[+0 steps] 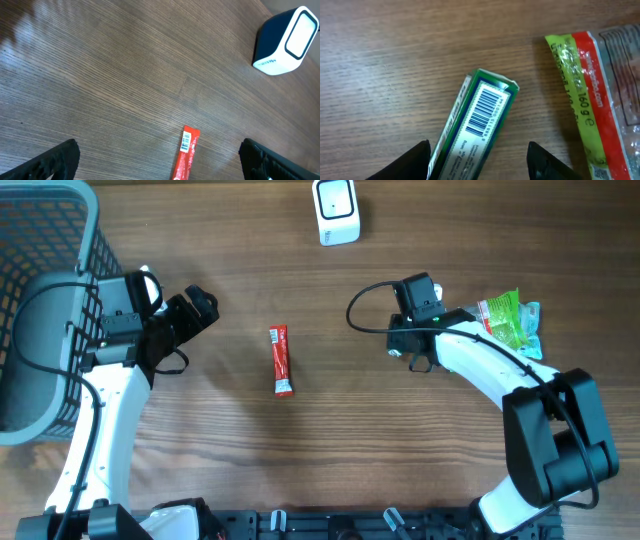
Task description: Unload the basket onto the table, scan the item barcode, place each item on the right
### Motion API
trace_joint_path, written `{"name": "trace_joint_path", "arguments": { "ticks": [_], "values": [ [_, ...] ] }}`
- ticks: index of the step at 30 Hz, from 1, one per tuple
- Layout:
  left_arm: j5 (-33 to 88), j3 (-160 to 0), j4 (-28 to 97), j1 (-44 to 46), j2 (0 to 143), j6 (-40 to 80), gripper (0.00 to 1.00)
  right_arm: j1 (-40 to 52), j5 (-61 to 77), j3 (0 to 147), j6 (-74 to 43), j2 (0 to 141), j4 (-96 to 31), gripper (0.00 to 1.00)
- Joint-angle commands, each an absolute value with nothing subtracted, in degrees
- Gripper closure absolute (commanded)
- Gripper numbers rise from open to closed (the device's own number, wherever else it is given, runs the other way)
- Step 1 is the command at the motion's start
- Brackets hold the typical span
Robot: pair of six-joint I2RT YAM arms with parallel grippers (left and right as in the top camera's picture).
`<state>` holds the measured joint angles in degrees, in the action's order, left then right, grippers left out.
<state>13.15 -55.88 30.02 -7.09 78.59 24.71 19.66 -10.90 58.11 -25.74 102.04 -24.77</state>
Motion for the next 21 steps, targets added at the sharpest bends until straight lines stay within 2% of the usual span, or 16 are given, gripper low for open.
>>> {"name": "trace_joint_path", "arguments": {
  "ticks": [1,9,15,21],
  "values": [
    [13.4,-55.8,29.9,-7.3,78.9,24.2,0.0,19.8,-13.4,58.4,-26.7,99.1,-26.5,0.38],
    [13.4,-55.8,29.9,-7.3,78.9,24.2,0.0,19.4,-16.3,58.5,-27.2,98.5,-30.5,0.38],
    [13.4,-55.8,29.9,-7.3,78.9,24.2,0.0,20.0,-6.0,58.9,-24.5,95.7,-30.5,0.37],
    [13.4,-55.8,29.9,-7.3,78.9,24.2,0.0,24.2,-18.7,57.9,-33.3,97.2,-30.7,0.34]
  ]
}}
